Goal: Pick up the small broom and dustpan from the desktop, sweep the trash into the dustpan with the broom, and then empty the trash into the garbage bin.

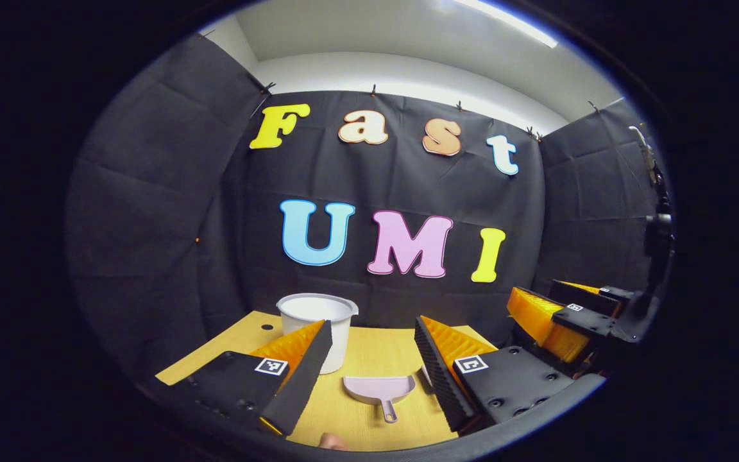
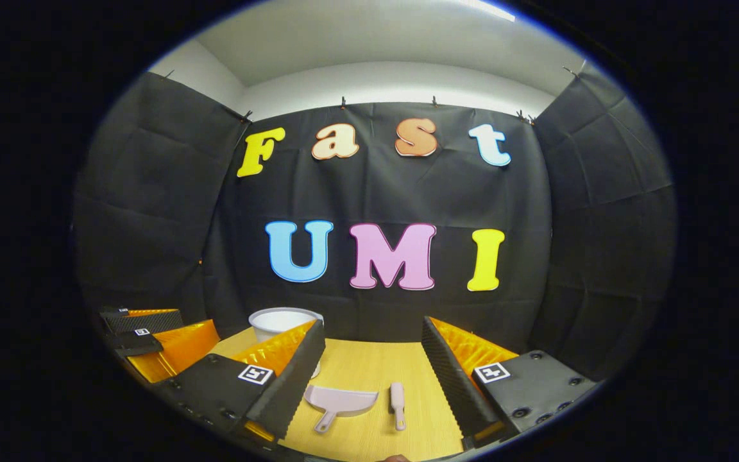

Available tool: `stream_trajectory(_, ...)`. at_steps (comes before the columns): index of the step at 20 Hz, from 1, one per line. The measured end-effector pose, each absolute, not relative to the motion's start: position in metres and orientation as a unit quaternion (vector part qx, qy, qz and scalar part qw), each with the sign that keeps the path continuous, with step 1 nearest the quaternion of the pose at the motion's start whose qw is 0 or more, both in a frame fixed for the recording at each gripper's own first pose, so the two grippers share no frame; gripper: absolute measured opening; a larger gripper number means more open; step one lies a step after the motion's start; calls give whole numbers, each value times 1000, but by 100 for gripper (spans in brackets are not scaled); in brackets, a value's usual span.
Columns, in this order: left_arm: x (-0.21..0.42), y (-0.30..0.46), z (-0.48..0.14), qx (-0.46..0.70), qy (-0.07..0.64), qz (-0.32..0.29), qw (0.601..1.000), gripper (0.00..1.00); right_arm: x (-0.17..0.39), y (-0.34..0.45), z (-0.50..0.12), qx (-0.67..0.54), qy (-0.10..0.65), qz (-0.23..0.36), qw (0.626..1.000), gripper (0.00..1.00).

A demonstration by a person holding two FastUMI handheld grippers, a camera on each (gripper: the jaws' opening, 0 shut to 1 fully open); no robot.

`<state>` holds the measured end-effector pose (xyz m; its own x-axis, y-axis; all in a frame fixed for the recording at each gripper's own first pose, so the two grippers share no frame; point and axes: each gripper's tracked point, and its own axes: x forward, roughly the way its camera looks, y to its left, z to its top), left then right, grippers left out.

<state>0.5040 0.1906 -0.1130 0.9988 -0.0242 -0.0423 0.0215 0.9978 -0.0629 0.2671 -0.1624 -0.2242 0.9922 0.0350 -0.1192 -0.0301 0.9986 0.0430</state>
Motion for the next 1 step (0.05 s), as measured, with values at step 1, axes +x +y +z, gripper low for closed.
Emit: stream_trajectory(1, 506, 191, -115, -36, 27, -14, 999, 77, 266, -162, -225, 30, 67, 16, 997, 93)
